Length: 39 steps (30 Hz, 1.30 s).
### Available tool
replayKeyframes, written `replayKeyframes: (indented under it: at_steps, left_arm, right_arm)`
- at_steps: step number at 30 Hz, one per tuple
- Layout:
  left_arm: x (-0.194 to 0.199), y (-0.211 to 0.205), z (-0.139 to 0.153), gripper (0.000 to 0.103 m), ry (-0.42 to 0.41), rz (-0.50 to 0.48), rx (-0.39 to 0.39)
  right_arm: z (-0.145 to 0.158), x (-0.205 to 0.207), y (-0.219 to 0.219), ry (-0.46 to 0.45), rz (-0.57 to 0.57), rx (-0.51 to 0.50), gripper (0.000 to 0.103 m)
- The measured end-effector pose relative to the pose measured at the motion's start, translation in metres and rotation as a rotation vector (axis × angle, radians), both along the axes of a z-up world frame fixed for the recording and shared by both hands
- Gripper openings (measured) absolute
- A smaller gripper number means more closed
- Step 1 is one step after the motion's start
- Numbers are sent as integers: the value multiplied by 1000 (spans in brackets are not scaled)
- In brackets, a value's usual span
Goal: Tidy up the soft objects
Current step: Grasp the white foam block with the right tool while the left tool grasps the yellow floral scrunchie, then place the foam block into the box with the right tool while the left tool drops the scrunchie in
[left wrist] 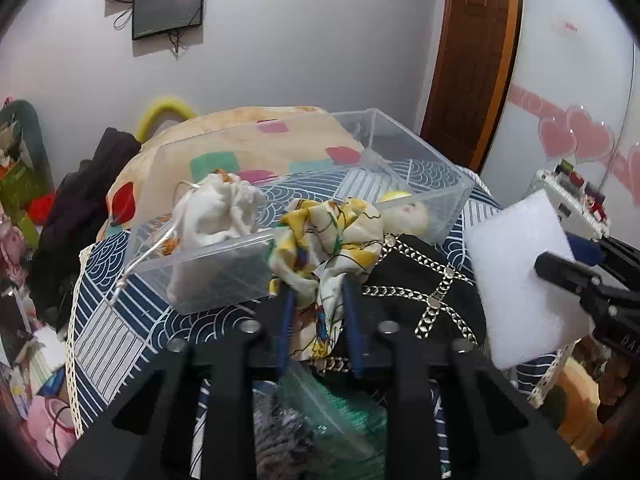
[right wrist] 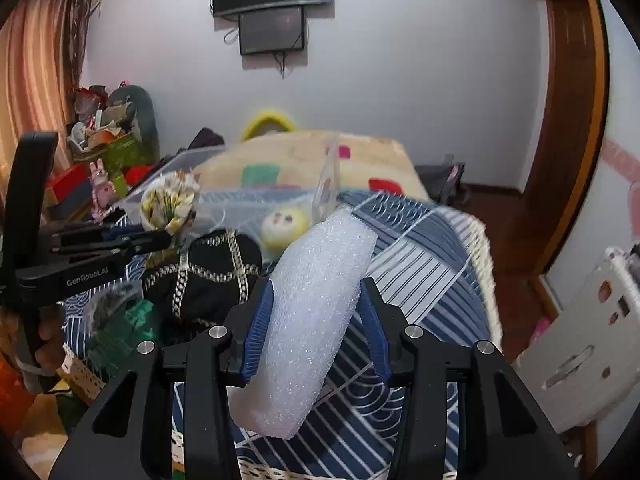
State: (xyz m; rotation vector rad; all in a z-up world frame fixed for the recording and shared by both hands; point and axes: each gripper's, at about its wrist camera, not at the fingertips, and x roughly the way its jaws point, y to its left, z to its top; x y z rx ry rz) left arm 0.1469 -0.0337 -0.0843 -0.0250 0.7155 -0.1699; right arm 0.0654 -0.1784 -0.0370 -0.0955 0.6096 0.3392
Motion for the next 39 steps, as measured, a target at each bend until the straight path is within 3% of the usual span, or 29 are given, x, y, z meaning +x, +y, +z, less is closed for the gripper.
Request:
replayKeyframes:
  at_steps: [10, 19, 21, 23, 25, 30, 36, 39]
  left_arm:
    - [-30, 24, 30, 5, -109, 28, -40]
    - [-37, 41, 58, 5, -190, 55, -43]
    - [-34, 44, 57, 20, -164, 35, -55]
    - [-32, 46, 52, 61, -130, 30, -56]
    - [-33, 47, 44, 75, -114, 44, -40]
    - [-29, 47, 12, 80, -48, 52, -4]
    - [1, 52, -25, 79, 109, 43, -111]
    - [11, 53, -36, 60, 155, 18, -186]
  right_arm:
    - [38, -2, -3, -143, -35, 22, 40]
    - [59, 16, 21, -245, -21, 51, 40]
    - [59, 20, 29, -253, -15, 49, 40]
    - [60, 25, 37, -260, -9, 49, 40]
    - [60, 29, 41, -259, -2, 52, 40]
    - [59, 40, 52, -261, 0, 39, 40]
    - [52, 48, 54, -234, -4, 28, 40]
    - [51, 52, 50, -220, -10, 26, 40]
